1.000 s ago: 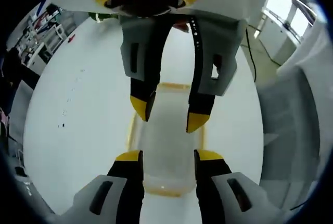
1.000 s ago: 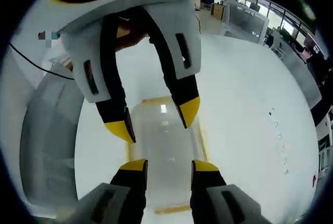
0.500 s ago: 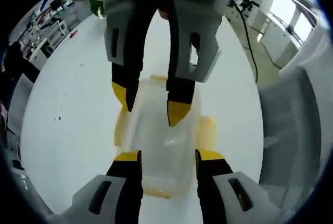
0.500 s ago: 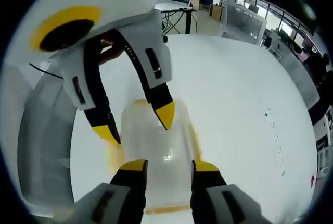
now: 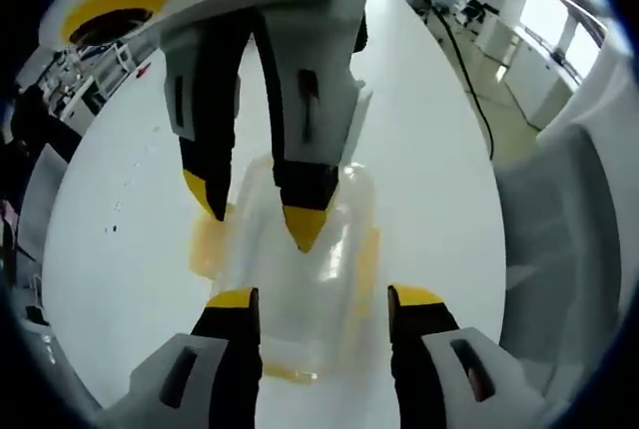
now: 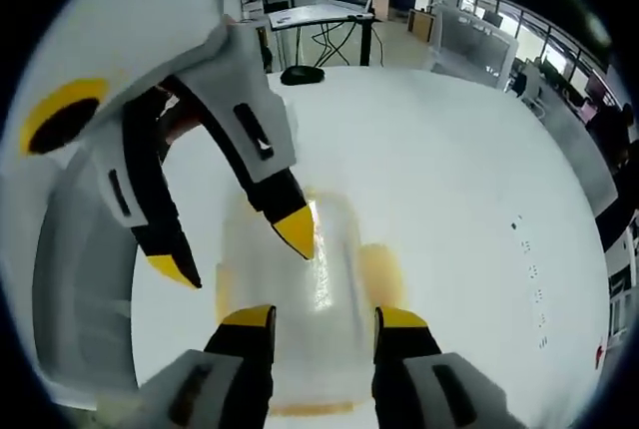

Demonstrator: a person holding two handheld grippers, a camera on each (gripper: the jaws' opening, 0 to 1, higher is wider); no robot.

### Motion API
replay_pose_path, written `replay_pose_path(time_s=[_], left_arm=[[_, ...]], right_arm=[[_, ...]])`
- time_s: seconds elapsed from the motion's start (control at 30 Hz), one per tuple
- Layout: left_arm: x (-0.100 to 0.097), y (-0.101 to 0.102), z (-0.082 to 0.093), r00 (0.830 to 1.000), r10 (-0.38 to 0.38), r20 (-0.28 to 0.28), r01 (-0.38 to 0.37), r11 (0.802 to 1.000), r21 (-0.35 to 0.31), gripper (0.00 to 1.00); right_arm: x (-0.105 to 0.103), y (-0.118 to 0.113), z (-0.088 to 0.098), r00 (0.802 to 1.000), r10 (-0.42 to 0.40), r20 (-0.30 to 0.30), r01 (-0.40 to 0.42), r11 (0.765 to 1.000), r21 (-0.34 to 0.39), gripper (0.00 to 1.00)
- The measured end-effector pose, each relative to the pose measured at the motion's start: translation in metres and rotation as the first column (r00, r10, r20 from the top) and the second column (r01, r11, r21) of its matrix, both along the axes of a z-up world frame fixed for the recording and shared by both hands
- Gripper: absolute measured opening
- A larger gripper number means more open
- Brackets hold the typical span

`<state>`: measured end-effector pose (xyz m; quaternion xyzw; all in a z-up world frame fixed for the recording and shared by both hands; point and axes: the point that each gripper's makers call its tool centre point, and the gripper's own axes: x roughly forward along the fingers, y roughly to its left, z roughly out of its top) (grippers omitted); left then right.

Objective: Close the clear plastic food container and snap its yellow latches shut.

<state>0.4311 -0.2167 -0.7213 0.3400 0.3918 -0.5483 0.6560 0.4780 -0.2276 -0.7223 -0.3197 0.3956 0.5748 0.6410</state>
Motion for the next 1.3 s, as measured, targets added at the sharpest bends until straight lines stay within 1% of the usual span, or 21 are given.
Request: replay_pose_path(time_s=[0.1,0.23,0.27,0.3,0.37,0.43,0.53,0.57,0.6,0.77,0.97,1.13,1.3], left_arm=[[0.001,0.0,-0.003,1.0,0.0,0.023,0.0,1.0,0.009,0.51],[-0.001,-0.002,-0.006,0.999,0.005,0.034,-0.005,1.0,0.004,0.52],[-0.001,-0.003,-0.006,0.999,0.003,0.045,-0.003,1.0,-0.001,0.52],[0.0,-0.004,-0.005,0.999,0.01,0.045,-0.01,1.0,-0.002,0.51],[0.002,-0.005,-0.005,0.998,0.028,0.047,-0.027,1.0,-0.01,0.51],[0.002,-0.006,-0.005,0.998,0.03,0.054,-0.029,1.0,-0.011,0.51],[0.003,-0.005,-0.007,0.996,-0.004,0.093,0.003,1.0,0.01,0.5],[0.004,-0.003,-0.008,0.992,-0.039,0.122,0.036,0.999,0.03,0.5],[0.004,-0.003,-0.008,0.991,-0.041,0.128,0.038,0.999,0.031,0.49],[0.007,-0.004,-0.008,0.991,-0.022,0.131,0.02,1.0,0.017,0.48],[0.008,-0.004,-0.01,0.989,-0.02,0.15,0.019,1.0,0.013,0.49],[0.009,-0.004,-0.011,0.987,-0.026,0.161,0.023,1.0,0.019,0.49],[0.009,-0.005,-0.012,0.984,-0.008,0.178,0.004,1.0,0.026,0.49]], right_arm=[[0.003,0.001,0.0,1.0,0.0,-0.005,0.0,1.0,0.005,0.37],[0.004,0.002,-0.003,1.0,0.01,-0.01,-0.009,1.0,0.004,0.4],[0.003,0.002,-0.004,1.0,0.013,-0.016,-0.013,1.0,-0.001,0.41],[0.001,0.002,-0.005,0.999,0.02,-0.029,-0.02,1.0,-0.005,0.41],[0.003,0.003,-0.006,0.999,0.011,-0.033,-0.011,1.0,-0.003,0.41],[0.004,0.003,-0.007,0.999,0.003,-0.047,-0.003,1.0,-0.003,0.42],[0.003,0.004,-0.008,0.998,0.005,-0.062,-0.005,1.0,-0.004,0.43],[0.003,0.004,-0.008,0.998,0.007,-0.066,-0.007,1.0,-0.006,0.43],[0.003,0.004,-0.008,0.998,0.019,-0.067,-0.02,1.0,-0.009,0.43],[0.003,0.004,-0.009,0.996,0.03,-0.087,-0.032,0.999,-0.018,0.43],[0.003,0.005,-0.01,0.993,0.046,-0.107,-0.048,0.999,-0.02,0.44],[0.003,0.005,-0.012,0.991,0.057,-0.124,-0.062,0.998,-0.031,0.43],[0.003,0.006,-0.012,0.988,0.078,-0.13,-0.086,0.995,-0.055,0.43]])
